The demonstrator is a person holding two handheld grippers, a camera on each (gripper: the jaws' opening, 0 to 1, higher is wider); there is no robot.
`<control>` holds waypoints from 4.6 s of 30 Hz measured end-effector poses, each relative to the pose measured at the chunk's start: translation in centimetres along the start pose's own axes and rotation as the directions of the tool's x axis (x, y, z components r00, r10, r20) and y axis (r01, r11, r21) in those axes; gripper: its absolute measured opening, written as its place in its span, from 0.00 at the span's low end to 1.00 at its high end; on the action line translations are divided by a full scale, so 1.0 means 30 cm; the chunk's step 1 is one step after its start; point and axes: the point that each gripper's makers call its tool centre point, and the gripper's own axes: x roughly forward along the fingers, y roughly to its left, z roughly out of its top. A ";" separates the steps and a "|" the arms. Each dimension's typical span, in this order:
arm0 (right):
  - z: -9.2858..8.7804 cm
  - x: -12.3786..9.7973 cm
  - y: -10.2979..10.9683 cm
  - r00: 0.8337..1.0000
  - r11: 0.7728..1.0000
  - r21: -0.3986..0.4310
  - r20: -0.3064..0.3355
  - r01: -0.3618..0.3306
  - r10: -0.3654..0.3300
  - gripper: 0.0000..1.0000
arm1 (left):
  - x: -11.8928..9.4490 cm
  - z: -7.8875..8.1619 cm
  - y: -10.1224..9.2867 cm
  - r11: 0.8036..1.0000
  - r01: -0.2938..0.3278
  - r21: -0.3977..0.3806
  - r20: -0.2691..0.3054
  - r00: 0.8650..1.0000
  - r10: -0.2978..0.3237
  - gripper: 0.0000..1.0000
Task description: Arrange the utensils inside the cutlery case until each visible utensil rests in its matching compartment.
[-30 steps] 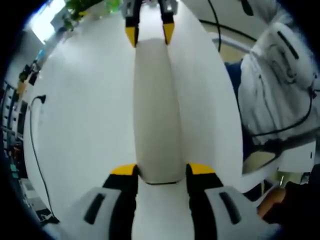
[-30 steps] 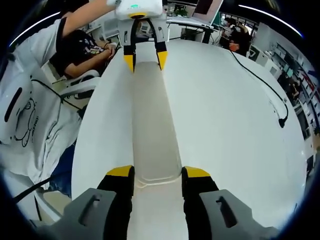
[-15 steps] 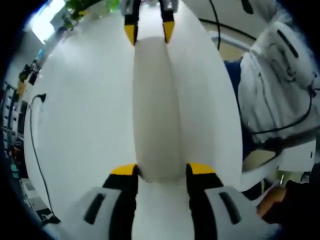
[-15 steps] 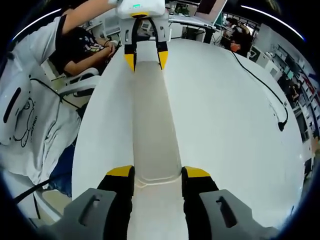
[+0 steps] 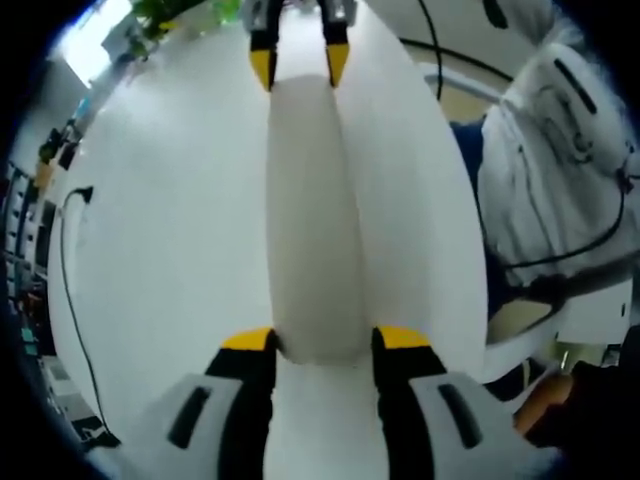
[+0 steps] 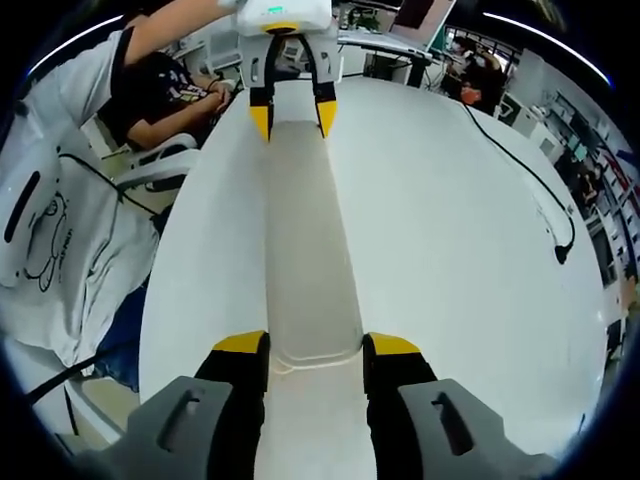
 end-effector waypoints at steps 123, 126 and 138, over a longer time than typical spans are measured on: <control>0.151 -0.068 0.015 0.996 0.997 0.028 0.044 0.074 -0.075 0.00 | -0.138 0.024 0.013 0.961 -0.188 -0.204 0.152 0.963 0.221 0.15; 0.148 -0.057 0.018 0.998 0.998 0.008 0.023 0.065 -0.065 0.00 | -0.117 0.027 -0.001 0.970 -0.161 -0.183 0.131 0.974 0.186 0.15; 0.054 0.038 0.004 0.997 1.000 -0.008 -0.078 0.000 0.000 0.00 | -0.062 0.017 0.006 0.991 -0.075 -0.108 0.081 0.993 0.084 0.07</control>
